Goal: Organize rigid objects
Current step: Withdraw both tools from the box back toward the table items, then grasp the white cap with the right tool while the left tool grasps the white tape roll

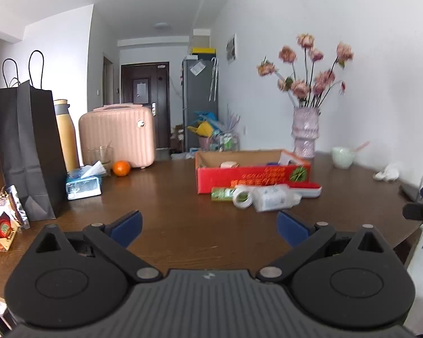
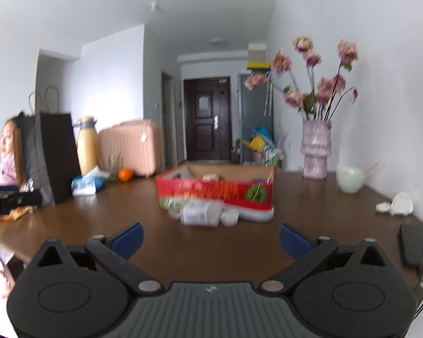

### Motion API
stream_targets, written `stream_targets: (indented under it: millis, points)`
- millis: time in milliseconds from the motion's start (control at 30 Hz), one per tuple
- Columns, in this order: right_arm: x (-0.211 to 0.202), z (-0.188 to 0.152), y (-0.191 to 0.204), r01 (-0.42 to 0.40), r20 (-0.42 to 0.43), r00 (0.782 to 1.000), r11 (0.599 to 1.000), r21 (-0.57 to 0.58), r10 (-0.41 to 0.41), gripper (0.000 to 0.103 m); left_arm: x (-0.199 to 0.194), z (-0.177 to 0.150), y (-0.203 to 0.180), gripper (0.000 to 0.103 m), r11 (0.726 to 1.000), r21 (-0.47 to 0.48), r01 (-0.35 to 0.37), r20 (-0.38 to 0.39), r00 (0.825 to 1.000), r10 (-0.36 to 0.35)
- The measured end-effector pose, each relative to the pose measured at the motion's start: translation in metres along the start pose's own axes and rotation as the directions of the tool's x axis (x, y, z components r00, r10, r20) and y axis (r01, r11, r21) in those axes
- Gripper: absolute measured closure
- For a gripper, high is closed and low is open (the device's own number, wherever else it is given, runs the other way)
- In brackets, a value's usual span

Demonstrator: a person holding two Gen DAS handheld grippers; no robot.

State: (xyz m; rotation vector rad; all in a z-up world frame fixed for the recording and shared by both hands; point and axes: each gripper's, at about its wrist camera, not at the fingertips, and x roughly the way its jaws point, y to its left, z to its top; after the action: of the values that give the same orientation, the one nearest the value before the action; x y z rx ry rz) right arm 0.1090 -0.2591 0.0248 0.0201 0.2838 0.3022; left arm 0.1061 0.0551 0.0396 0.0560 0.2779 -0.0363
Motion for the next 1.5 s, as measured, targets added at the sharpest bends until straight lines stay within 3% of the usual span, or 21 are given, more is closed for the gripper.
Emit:
stream_targets:
  millis: [100, 267, 433, 600, 733, 967, 1100, 1200, 1267, 1400, 1500]
  points:
    - [0.010, -0.010, 0.002, -0.001, -0.034, 0.999, 0.999, -0.035, -0.001, 0.000, 0.008, -0.003, 0.004, 0.000, 1.000, -0.015, -0.016, -0.017, 1.000, 0.016]
    - [0.026, -0.018, -0.004, -0.020, -0.036, 0.999, 1.000, 0.019, 0.020, 0.000, 0.028, -0.008, 0.001, 0.000, 0.999, -0.009, -0.037, -0.057, 0.998, 0.037]
    - [0.052, -0.025, -0.011, -0.012, -0.093, 0.996, 1.000, 0.008, 0.012, 0.000, 0.061, -0.013, -0.003, 0.000, 0.999, -0.008, -0.037, -0.102, 0.994, 0.036]
    - [0.083, -0.020, -0.026, 0.035, -0.141, 0.990, 0.999, 0.027, -0.030, 0.003, 0.111, -0.006, -0.008, 0.000, 1.000, -0.020, -0.010, -0.172, 0.985, 0.006]
    - [0.119, -0.008, -0.039, 0.047, -0.193, 0.980, 0.998, 0.044, -0.038, 0.014, 0.149, 0.011, -0.014, 0.000, 0.999, -0.036, 0.032, -0.165, 0.986, -0.038]
    - [0.196, 0.019, -0.057, 0.041, -0.222, 0.975, 0.998, 0.051, -0.029, 0.019, 0.228, 0.032, -0.020, 0.001, 0.989, -0.129, 0.066, -0.178, 0.980, -0.089]
    - [0.244, 0.027, -0.064, 0.026, -0.273, 0.962, 1.000, 0.008, -0.022, 0.024, 0.272, 0.036, -0.022, 0.013, 0.982, -0.170, 0.079, -0.215, 0.970, -0.115]
    - [0.277, 0.027, -0.066, 0.007, -0.321, 0.947, 1.000, -0.016, -0.011, 0.027, 0.304, 0.035, -0.020, 0.021, 0.968, -0.227, 0.110, -0.262, 0.950, -0.170]
    - [0.297, 0.026, -0.066, -0.007, -0.342, 0.940, 1.000, -0.031, -0.004, 0.034, 0.325, 0.032, -0.016, 0.033, 0.954, -0.284, 0.101, -0.304, 0.934, -0.189]
    - [0.326, 0.022, -0.062, -0.037, -0.371, 0.929, 0.997, -0.068, 0.009, 0.042, 0.349, 0.025, -0.013, 0.039, 0.924, -0.367, 0.108, -0.327, 0.915, -0.237]
    - [0.336, 0.020, -0.059, -0.056, -0.384, 0.923, 0.996, -0.063, 0.027, 0.045, 0.354, 0.021, -0.022, 0.046, 0.937, -0.328, 0.118, -0.342, 0.910, -0.234]
